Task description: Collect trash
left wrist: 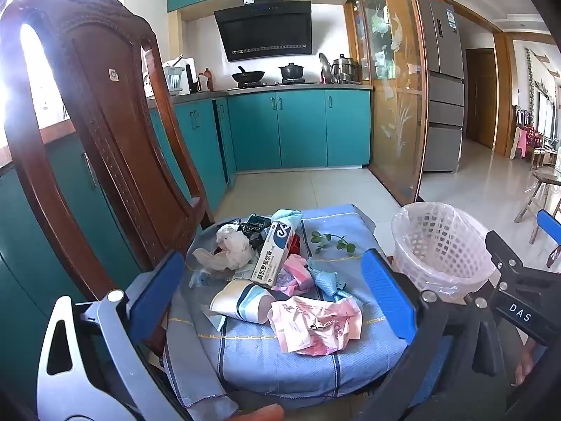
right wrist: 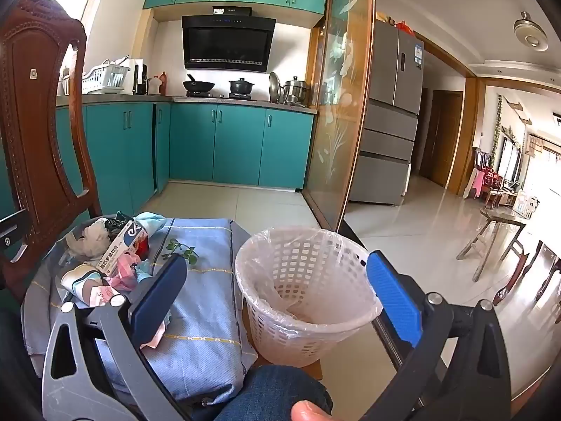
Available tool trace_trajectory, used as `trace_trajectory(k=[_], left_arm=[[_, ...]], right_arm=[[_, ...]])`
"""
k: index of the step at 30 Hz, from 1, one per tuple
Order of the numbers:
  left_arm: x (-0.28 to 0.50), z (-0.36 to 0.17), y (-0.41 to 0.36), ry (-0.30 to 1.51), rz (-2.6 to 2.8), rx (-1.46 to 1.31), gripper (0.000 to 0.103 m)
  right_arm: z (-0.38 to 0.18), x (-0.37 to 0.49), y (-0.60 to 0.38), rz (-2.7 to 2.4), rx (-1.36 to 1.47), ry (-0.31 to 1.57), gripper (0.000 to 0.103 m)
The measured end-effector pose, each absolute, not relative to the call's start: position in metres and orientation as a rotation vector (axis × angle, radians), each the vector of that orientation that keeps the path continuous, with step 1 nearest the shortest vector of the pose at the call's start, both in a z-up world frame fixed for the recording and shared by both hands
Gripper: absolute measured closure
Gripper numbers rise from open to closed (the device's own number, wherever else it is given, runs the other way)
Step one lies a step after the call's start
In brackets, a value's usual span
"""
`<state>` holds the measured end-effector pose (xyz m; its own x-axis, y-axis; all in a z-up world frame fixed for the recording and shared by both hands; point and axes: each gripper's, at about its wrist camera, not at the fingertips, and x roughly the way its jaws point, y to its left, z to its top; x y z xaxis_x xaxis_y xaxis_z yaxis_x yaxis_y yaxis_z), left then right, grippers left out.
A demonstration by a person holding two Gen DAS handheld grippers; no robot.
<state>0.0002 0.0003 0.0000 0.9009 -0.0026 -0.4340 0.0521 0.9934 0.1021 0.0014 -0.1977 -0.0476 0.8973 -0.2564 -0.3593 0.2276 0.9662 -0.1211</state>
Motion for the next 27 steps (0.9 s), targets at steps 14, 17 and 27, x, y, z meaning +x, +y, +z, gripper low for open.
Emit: trace_trajectory(k=[14, 17, 27], left_arm=[[0.002, -0.008, -0.005, 0.456, -0.025, 0.105, 0.002], [0.003, -0.007, 0.0, 0.459, -0.028, 0.096, 0.002], [0.005, -0.013, 0.005, 0.467, -0.034, 0.092, 0.002]], right_arm=[[-0.046, 0.002, -0.197, -0.248, -0.085, 0.384, 0.002], [-0.046, 0.002, -0.193, -0.25, -0.085, 0.384, 0.002], [-0.045, 0.003, -0.191, -0.238, -0.08, 0.385, 0.002]])
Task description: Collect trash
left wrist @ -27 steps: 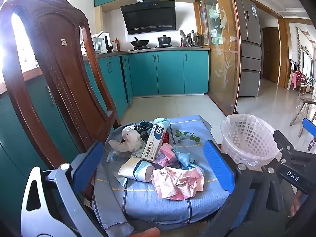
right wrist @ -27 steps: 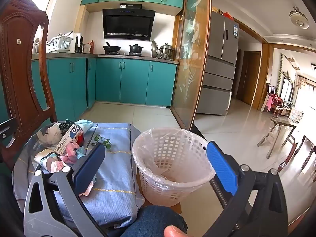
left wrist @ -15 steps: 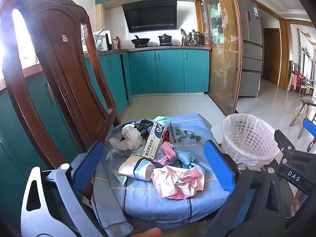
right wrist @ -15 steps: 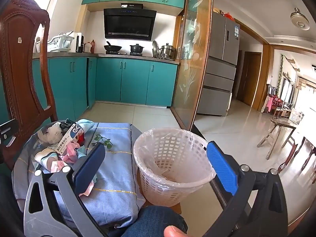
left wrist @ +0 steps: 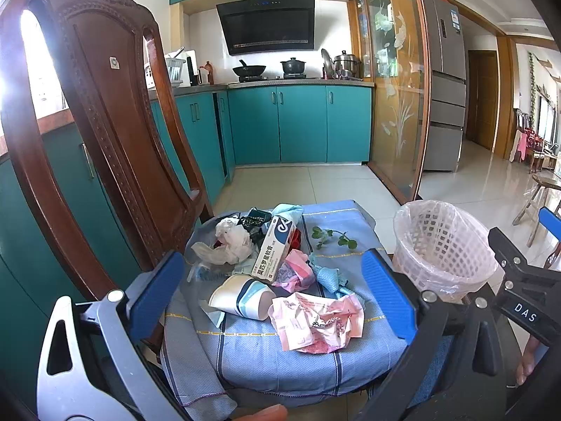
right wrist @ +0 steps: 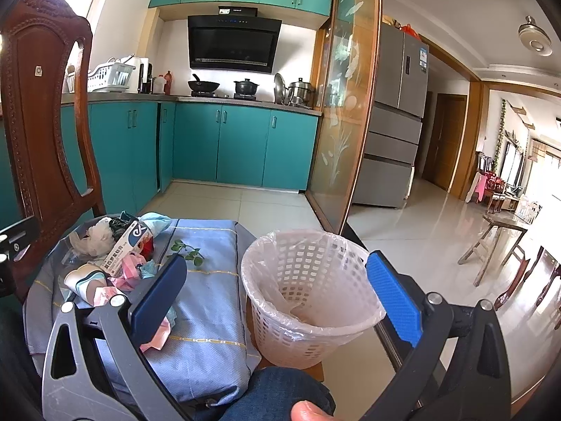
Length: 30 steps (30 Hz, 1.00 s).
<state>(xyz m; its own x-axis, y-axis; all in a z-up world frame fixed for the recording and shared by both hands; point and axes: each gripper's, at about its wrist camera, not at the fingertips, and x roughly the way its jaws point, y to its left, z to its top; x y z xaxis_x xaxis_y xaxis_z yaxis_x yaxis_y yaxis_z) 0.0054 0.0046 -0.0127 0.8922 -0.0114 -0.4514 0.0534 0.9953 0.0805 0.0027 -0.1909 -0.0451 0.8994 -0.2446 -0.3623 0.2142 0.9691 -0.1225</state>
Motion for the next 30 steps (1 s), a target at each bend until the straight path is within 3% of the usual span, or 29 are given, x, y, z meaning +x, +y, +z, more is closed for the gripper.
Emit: trace_trajectory(k=[30], left_arm=[[0.0074, -0.0154, 0.0082, 0.486, -0.053, 0.071, 0.002]], right_arm=[[-0.0432, 0.0054, -0.1899, -0.18, -0.052, 0.388, 0.002]])
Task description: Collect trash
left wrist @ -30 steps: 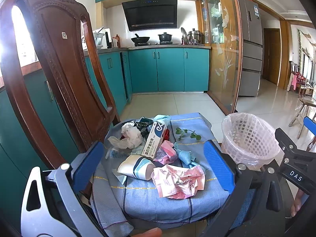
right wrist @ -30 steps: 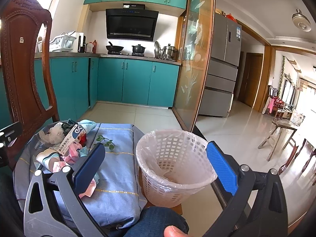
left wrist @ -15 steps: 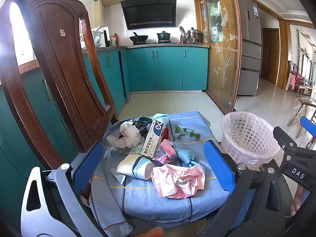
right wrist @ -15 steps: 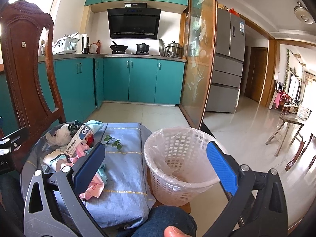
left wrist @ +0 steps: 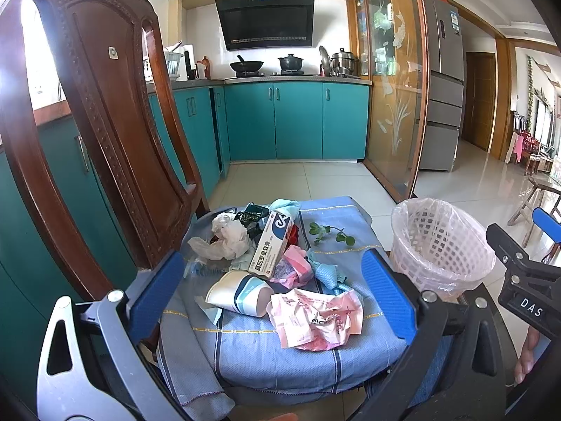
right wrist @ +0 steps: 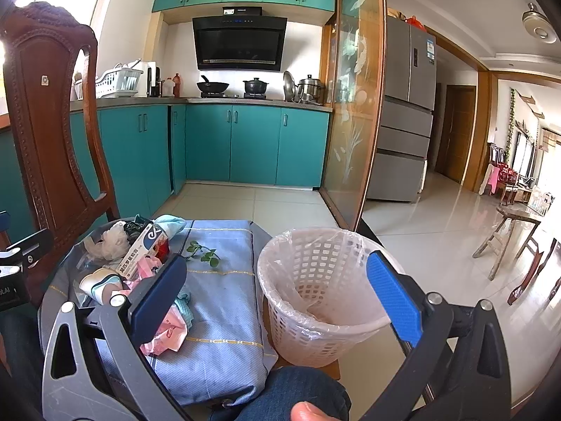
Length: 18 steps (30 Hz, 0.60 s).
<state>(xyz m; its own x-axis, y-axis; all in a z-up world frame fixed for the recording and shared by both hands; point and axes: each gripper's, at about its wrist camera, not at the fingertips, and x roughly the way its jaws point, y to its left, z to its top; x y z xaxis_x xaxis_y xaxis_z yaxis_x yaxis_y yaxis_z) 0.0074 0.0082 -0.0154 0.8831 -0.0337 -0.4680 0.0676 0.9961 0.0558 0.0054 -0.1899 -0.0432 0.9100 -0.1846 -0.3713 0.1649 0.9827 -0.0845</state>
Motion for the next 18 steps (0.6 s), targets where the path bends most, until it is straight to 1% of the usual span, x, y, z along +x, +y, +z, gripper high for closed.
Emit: trace_trajectory(k=[18], left_arm=[[0.0073, -0.0167, 0.0124, 0.495, -0.076, 0.056, 0.002]], right_arm=[[-0.0471, 0.0058, -0.1884, -0.177, -0.056, 0.395, 0.002]])
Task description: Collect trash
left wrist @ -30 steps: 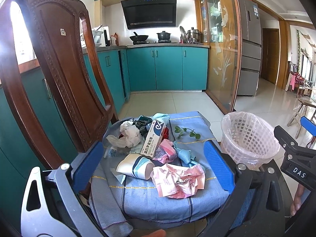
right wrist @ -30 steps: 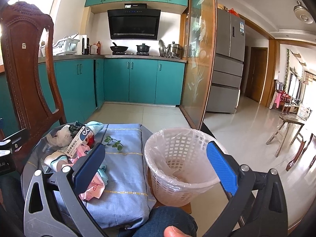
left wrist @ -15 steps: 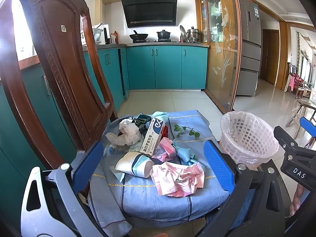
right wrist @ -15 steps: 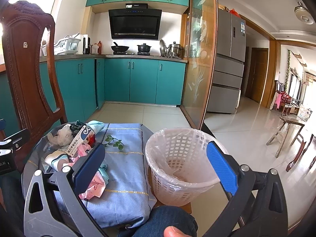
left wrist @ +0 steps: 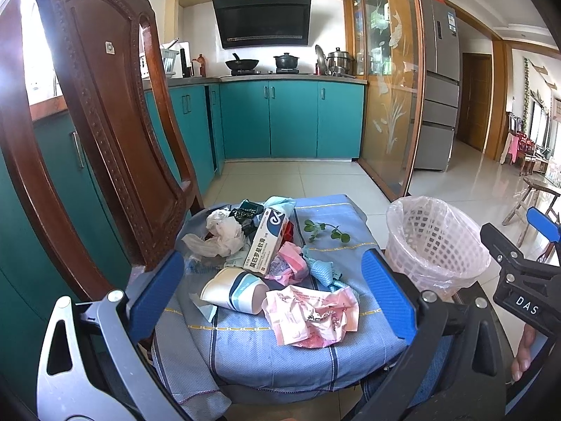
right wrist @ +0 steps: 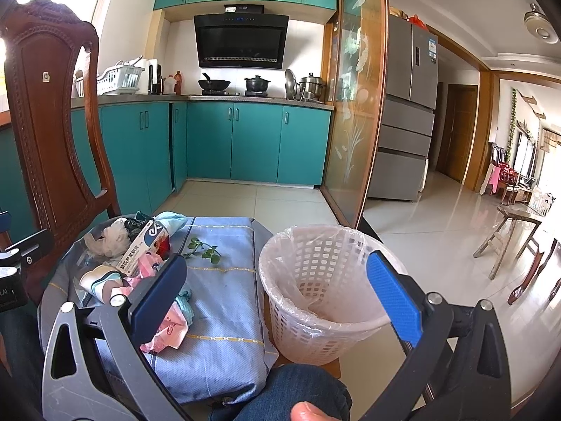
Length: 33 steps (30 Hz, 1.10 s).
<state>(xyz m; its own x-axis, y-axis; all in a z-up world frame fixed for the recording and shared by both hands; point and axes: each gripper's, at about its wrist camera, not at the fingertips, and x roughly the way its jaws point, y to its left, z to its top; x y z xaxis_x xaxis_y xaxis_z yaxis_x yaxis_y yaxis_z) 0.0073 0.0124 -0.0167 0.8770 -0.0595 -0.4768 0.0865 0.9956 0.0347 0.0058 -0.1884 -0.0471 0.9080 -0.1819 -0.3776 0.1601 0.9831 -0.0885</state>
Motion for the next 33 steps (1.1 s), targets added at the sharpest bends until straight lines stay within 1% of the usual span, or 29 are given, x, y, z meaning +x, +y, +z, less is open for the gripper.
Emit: trace_trajectory(k=[33], left_arm=[[0.0091, -0.0188, 0.0193, 0.501, -0.073, 0.052, 0.002]], right_arm=[[-0.0498, 0.0066, -0.1845, -0.171, -0.062, 0.399, 0.002]])
